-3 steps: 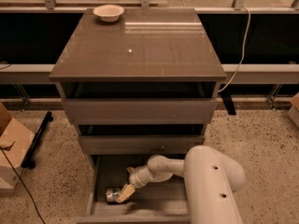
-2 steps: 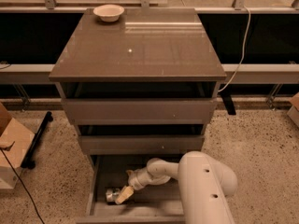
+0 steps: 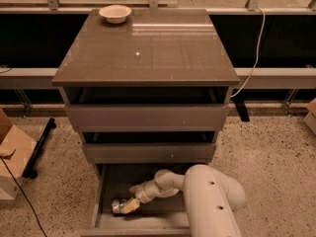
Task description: Pick 7up can from bottom drawer and place on counter
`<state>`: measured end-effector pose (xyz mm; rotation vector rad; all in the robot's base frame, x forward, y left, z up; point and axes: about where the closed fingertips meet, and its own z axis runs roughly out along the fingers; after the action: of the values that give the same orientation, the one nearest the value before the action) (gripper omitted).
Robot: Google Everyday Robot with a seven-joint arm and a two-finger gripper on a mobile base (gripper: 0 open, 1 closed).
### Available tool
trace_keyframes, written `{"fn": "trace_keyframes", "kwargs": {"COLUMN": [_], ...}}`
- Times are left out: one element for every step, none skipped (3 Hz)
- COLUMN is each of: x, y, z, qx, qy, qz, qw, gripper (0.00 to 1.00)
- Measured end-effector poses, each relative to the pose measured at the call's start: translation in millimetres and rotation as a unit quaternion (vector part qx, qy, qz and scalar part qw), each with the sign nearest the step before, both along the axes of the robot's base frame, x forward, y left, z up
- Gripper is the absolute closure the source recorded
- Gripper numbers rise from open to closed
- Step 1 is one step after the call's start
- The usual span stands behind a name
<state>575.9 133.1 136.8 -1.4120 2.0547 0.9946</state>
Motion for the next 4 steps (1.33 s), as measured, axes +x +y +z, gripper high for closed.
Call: {"fn": "trace_keyframes", "kwargs": {"x": [-3.6,-10.1,-15.1,-17.0], "y": [-0.6,-2.0,-2.7,-4.8], "z": [-2.5,-4.7,-2.9,19.8], "qx": [0.002,0.005,0.003,0.012], "qy": [0.005,0.018,0.021,0.013], "qz": [0.001,-0.003,-0.006,-0.001], "qw": [1.0,0.9998,0.9998,0.9998], "gripper": [0.5,0.81,1.0,1.0]}}
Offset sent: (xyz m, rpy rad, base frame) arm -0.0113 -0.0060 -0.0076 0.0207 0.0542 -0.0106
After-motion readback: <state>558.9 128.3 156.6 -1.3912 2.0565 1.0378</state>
